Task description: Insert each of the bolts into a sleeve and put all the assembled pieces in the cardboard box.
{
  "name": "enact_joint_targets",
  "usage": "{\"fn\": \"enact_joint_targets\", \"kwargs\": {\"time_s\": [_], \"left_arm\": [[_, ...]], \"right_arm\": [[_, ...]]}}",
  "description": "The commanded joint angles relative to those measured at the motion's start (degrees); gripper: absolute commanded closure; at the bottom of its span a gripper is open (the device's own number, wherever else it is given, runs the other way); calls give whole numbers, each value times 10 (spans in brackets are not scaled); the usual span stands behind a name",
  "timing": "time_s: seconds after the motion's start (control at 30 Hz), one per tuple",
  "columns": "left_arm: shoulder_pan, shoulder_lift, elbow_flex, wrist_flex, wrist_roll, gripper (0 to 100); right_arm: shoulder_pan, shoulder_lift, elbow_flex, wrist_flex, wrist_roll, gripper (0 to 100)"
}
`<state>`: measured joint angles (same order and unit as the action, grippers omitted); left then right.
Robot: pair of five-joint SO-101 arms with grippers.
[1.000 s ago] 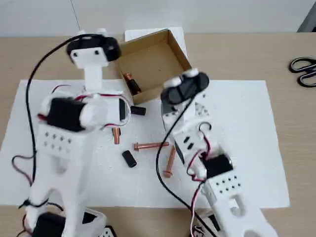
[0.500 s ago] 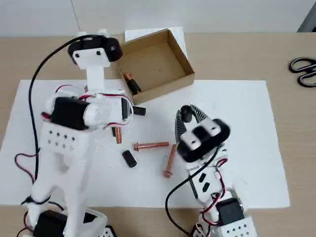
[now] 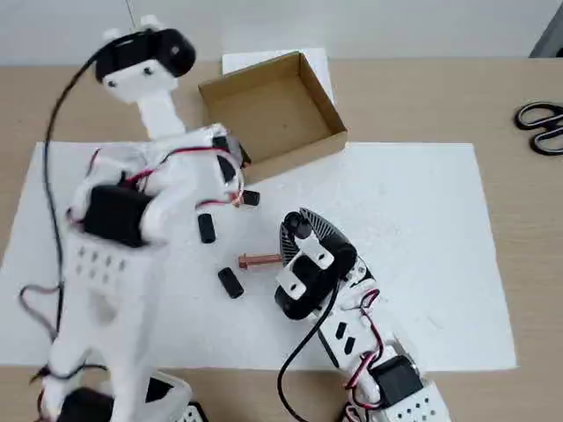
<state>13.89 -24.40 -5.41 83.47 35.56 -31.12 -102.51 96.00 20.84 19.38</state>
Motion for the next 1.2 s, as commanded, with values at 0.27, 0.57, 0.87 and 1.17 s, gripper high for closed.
{"fn": "enact_joint_targets", "kwargs": {"time_s": [0.27,0.57,0.87,1.17], "left_arm": [[-7,-318,283,-85,-24,994],[11,-527,741,-718,-18,994],[59,-533,761,-754,-6,994],[59,-529,742,-750,-6,994]], "right_arm": [[8,-8,5,90,8,995],[6,-9,5,87,106,995],[6,-9,4,-44,194,995],[6,-9,4,58,-39,995]]}}
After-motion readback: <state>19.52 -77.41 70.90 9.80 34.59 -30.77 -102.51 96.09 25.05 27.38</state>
